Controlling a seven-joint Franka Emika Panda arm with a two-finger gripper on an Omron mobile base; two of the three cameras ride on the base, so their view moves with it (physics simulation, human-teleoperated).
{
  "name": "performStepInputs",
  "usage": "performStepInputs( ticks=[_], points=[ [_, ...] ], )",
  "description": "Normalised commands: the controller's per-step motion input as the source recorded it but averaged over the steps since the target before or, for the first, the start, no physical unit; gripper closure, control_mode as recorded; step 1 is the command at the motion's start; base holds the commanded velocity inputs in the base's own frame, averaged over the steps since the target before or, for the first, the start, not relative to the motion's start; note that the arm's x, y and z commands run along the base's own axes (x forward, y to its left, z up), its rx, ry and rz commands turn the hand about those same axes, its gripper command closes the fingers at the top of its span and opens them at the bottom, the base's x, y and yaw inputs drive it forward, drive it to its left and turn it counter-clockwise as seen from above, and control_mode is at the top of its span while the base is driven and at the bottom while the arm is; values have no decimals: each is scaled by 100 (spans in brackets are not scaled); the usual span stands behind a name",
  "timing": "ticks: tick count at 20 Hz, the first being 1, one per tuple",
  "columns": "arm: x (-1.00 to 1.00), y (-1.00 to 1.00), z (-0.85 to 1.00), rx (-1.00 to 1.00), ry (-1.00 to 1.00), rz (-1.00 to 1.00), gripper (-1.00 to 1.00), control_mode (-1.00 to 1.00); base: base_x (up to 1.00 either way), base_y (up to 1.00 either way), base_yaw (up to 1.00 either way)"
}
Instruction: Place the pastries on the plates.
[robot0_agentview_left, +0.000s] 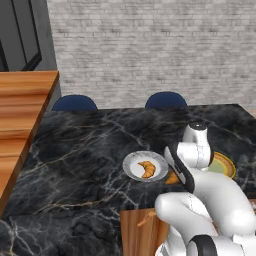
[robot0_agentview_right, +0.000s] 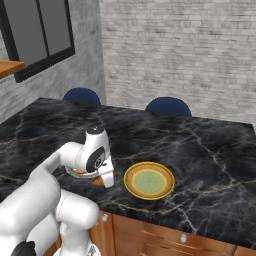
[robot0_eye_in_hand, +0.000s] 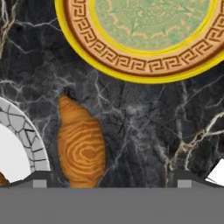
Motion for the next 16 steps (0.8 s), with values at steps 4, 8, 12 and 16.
performStepInputs(
  ticks=[4, 8, 12, 16],
  points=[
    [53, -17, -1, 8, 12, -4, -100, -100, 0, 0, 0],
    [31, -10, -17, 13, 3, 0, -100, -100, 0, 0, 0],
    [3, 5, -27, 4, 1, -12, -100, -100, 0, 0, 0],
    [-1, 5, -33, 3, 2, -19, -100, -100, 0, 0, 0]
  ],
)
